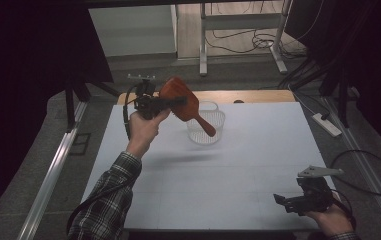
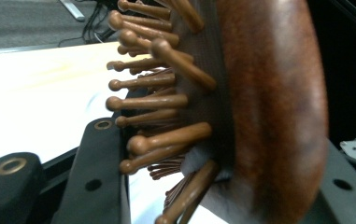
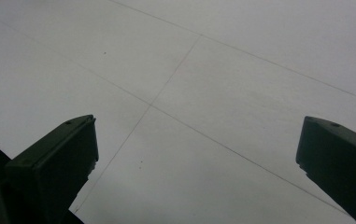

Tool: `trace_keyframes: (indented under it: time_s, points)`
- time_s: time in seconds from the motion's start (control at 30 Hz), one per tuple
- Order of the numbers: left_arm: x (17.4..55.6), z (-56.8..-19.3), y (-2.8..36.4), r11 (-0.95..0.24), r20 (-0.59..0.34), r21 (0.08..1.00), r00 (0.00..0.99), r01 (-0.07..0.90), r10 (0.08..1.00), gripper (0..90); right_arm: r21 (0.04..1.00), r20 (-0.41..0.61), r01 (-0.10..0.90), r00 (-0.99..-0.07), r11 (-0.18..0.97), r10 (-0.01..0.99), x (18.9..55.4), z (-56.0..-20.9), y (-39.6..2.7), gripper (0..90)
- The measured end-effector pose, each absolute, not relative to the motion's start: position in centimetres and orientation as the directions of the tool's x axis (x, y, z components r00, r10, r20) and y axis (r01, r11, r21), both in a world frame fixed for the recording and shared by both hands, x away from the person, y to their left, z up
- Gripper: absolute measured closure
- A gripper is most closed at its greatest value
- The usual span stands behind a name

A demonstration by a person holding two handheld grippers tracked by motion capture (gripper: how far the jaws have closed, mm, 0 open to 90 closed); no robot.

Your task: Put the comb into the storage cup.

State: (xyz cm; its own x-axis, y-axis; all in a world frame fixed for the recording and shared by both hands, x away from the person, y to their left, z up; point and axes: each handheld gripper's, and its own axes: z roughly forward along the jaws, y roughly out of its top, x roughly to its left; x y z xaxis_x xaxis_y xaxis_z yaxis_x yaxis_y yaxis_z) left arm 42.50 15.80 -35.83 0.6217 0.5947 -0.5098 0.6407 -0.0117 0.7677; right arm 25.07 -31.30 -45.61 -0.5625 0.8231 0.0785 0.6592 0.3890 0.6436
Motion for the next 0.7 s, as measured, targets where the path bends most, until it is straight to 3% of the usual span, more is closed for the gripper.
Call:
trace_keyframes:
  time_s: [0.7]
  points:
    - [45.1,-35.9,15.0,0.031,-0.494,0.776,0.575,0.630,0.652,54.1,0.655,0.082,0.665,-0.536,0.360,0.841,24.1,-45.2,-31.8,0.0]
